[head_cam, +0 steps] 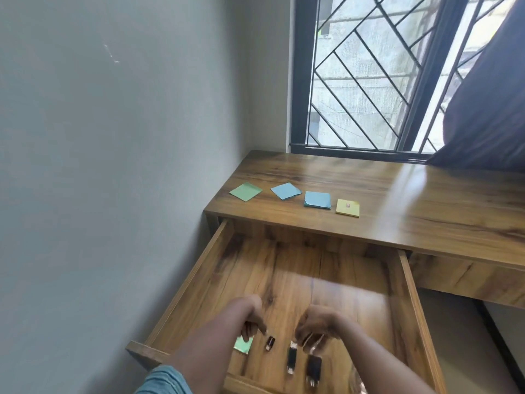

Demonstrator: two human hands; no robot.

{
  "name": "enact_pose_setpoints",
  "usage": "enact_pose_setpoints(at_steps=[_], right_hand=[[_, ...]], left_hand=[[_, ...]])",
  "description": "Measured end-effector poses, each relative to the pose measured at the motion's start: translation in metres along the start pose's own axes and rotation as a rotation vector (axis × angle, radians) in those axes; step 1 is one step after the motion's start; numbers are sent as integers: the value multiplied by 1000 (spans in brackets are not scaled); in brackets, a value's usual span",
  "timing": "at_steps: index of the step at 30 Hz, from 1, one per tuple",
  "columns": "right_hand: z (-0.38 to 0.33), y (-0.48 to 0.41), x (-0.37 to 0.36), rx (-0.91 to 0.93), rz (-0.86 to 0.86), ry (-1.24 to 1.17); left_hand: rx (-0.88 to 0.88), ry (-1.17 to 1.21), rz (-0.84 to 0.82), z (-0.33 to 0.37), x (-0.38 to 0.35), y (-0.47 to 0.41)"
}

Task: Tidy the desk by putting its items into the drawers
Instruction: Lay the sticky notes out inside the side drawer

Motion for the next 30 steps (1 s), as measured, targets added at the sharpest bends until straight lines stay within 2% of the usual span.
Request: enact_pose_setpoints(at_steps=[4,6,13,17,19,23,30], right_hand=[[-36,-14,66,101,320,65],[-54,-22,97,115,427,78],[-124,-56,211,230,815,107],[-161,-81,278,163,1004,180],[-176,-100,304,116,1040,236],[-196,-140,334,35,1042,314],[-201,-182,360,-95,973,238]], left_hand=[[-131,106,415,3,110,-2],[-149,146,550,-2,158,-9],[-181,332,798,-13,292,-58],[-156,369,918,-9,357,-92],[-159,350,926,-1,382,-111],[-121,306,826,3,408,-150],[-157,264,738,12,433,-182]])
Point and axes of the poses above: each hand's wrist, its own y-axis away from the middle knuckle, its own x-axis out of the back of the hand, z = x × y, the point moved 10 cm from there along -y, towards the middle knuckle, and after that the axes turned 2 degrees about y, right-handed, at the moved point
